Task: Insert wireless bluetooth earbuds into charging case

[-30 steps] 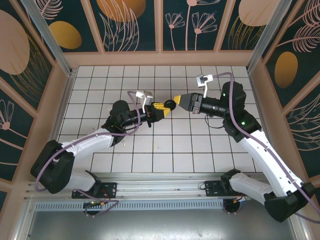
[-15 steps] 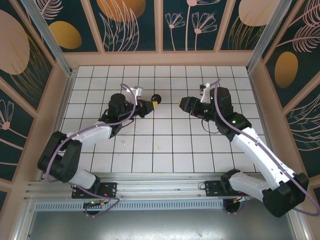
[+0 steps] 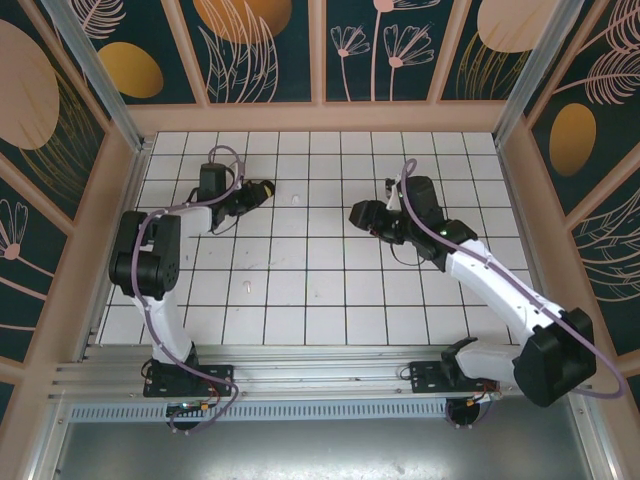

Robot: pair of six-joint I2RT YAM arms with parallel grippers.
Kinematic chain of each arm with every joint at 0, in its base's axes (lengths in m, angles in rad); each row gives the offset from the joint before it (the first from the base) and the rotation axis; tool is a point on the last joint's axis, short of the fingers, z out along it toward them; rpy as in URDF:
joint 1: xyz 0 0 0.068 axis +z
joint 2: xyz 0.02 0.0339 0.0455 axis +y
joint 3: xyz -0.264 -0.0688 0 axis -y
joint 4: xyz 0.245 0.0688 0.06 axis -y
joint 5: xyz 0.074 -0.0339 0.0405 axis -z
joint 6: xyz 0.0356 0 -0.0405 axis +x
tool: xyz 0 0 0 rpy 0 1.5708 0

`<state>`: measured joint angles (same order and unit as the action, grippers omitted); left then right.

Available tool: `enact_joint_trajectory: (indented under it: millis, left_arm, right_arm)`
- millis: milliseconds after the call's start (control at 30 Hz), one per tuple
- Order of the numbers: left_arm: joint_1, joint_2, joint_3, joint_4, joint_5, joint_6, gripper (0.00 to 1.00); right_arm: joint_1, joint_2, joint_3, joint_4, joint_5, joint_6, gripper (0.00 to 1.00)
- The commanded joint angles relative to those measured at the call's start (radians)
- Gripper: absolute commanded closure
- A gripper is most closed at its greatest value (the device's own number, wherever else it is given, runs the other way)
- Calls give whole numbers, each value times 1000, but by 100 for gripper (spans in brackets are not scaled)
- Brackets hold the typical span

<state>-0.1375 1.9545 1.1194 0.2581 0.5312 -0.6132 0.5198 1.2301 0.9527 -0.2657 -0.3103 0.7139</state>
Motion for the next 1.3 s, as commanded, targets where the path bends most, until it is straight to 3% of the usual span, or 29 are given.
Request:
enact_joint_trajectory:
  millis: [0,167,400,633,967,1133,1267]
  left_arm:
    - [0,57,92,-155,-80,66,100]
    - [9,145,219,-306,-133,129,100]
    - [10,195,288,-395,-183,170,96]
    - [10,153,278,-429,-247,201,68]
    - [11,27,313,-532,-409,291,51]
    - [16,-14,311,-580,-551,348,29]
    - [43,-17,295,-607,-598,368,20]
  right_arm:
    - [19,47,7,4,42,7,49]
    - [55,102,14,3,68,1,48]
    - [60,144,21,8,68,-12,48]
    - [62,122,6,14,95,-17,47]
    - [60,97,-10,2,108,-26,47]
    - [62,83,-30,15,107,-21,47]
    - [63,76,-45,22,102,-17,47]
